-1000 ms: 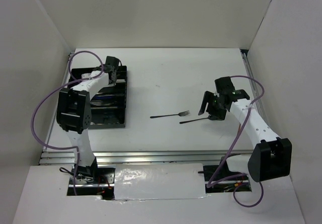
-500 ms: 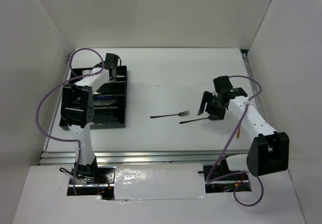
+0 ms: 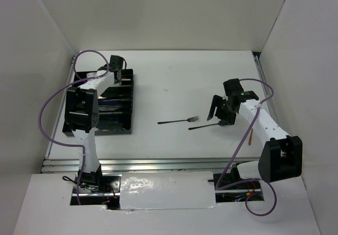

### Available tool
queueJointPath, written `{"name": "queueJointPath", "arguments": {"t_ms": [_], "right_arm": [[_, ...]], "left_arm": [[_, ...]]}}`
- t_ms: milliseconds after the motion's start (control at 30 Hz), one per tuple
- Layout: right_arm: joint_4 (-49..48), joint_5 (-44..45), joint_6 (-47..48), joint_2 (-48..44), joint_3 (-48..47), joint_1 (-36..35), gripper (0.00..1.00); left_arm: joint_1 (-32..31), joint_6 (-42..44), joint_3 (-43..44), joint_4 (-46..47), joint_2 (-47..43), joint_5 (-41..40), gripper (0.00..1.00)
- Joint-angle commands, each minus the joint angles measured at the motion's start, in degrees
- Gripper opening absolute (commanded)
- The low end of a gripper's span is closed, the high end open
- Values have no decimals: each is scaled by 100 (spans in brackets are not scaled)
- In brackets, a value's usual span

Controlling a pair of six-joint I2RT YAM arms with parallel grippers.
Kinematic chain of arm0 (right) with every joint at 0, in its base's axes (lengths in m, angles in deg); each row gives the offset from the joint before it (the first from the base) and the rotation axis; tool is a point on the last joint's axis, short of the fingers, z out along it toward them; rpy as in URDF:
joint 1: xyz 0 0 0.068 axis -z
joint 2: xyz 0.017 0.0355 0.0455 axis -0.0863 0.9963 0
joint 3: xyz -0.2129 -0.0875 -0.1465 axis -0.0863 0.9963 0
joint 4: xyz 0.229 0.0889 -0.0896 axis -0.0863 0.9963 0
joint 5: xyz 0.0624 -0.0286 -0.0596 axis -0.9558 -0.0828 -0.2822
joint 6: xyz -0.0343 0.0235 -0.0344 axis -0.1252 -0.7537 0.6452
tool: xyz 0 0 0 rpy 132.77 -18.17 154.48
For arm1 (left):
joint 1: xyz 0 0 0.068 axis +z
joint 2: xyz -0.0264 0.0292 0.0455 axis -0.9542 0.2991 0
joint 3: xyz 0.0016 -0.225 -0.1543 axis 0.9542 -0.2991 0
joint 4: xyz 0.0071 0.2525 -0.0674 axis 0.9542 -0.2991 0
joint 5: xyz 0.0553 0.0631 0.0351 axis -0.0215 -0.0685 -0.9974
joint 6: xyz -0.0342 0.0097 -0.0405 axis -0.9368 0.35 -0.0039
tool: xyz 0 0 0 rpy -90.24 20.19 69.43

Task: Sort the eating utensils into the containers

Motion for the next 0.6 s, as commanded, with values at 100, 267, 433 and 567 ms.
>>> {"name": "queueJointPath", "arguments": {"t_ms": [100, 267, 433, 567], "right_arm": [[-173, -25, 29, 7, -247, 30, 76], [-191, -77, 12, -11, -229, 38, 76], [-182, -77, 12, -46, -229, 30, 76], [-191, -104, 3, -90, -229, 29, 76]], "left_arm": [[48, 20, -180, -336, -56, 96, 0], [13, 98, -515, -38, -355, -43, 0], [-57, 169, -462, -205, -504, -299, 0], [-57, 81, -585, -161, -548, -229, 0]]}}
